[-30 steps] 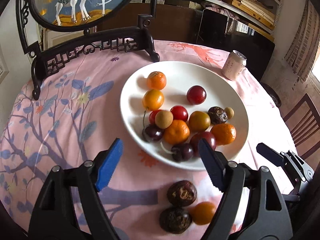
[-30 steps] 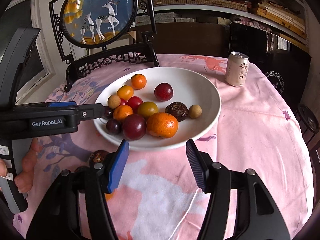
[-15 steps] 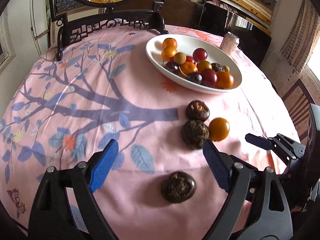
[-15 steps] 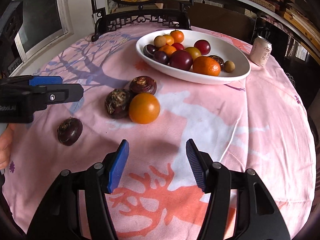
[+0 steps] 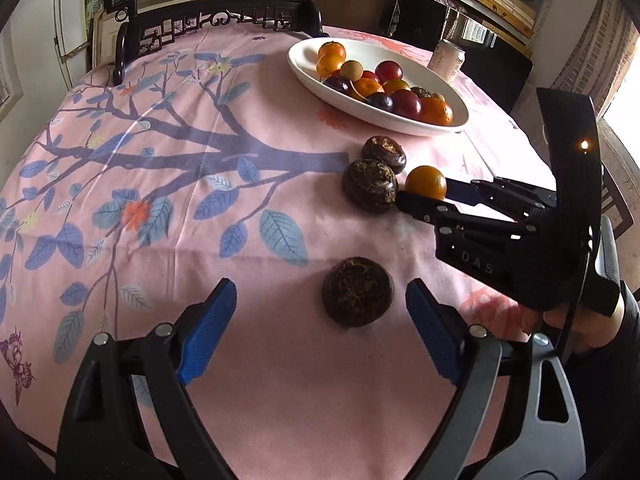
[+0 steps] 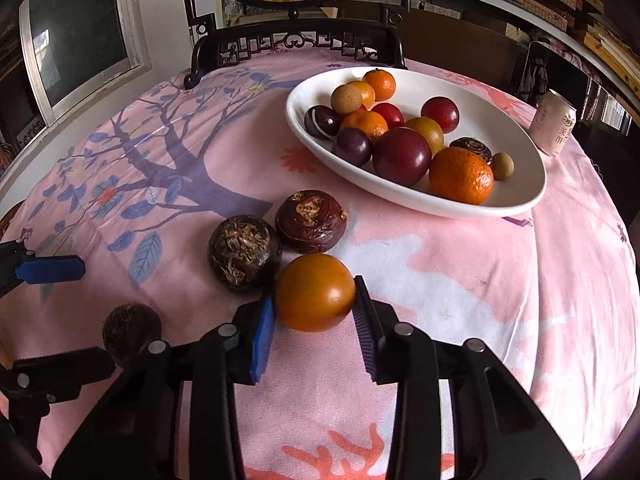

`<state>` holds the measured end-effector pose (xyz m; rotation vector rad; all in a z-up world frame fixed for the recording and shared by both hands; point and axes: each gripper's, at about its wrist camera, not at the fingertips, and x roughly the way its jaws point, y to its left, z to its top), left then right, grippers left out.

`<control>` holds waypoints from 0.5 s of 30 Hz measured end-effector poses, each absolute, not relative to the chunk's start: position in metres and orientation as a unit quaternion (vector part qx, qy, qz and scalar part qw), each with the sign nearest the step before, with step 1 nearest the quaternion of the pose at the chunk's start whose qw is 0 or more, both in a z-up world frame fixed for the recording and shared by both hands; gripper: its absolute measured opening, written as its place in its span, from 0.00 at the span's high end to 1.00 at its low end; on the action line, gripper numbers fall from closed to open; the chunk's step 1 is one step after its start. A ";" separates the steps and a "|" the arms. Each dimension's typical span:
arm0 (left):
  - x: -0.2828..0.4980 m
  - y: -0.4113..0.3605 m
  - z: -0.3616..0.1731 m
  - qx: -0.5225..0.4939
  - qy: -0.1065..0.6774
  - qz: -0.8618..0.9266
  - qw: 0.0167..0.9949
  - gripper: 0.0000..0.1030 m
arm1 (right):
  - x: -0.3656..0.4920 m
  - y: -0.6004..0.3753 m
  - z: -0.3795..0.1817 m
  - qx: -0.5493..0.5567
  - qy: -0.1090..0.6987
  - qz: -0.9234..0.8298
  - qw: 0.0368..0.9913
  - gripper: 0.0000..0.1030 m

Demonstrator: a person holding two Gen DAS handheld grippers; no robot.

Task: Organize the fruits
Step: 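Grasp an orange tomato with the right tool while the left tool grasps a dark brown fruit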

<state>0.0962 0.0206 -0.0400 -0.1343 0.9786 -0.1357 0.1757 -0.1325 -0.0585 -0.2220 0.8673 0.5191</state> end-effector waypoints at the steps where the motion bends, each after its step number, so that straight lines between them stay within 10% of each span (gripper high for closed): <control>1: 0.096 0.019 -0.042 -0.064 0.473 -0.066 0.876 0.14 | 0.174 -0.135 -0.058 -0.103 0.416 0.248 0.869 0.64; 8: 0.099 0.002 -0.053 -0.045 0.488 -0.071 0.869 0.17 | 0.164 -0.168 -0.055 -0.073 0.419 0.229 0.875 0.64; 13: 0.102 -0.009 -0.052 -0.001 0.477 -0.051 0.878 0.60 | 0.157 -0.186 -0.052 -0.053 0.418 0.224 0.879 0.64; 15: 0.104 -0.009 -0.051 0.000 0.480 -0.048 0.876 0.60 | 0.153 -0.189 -0.049 -0.049 0.413 0.227 0.881 0.64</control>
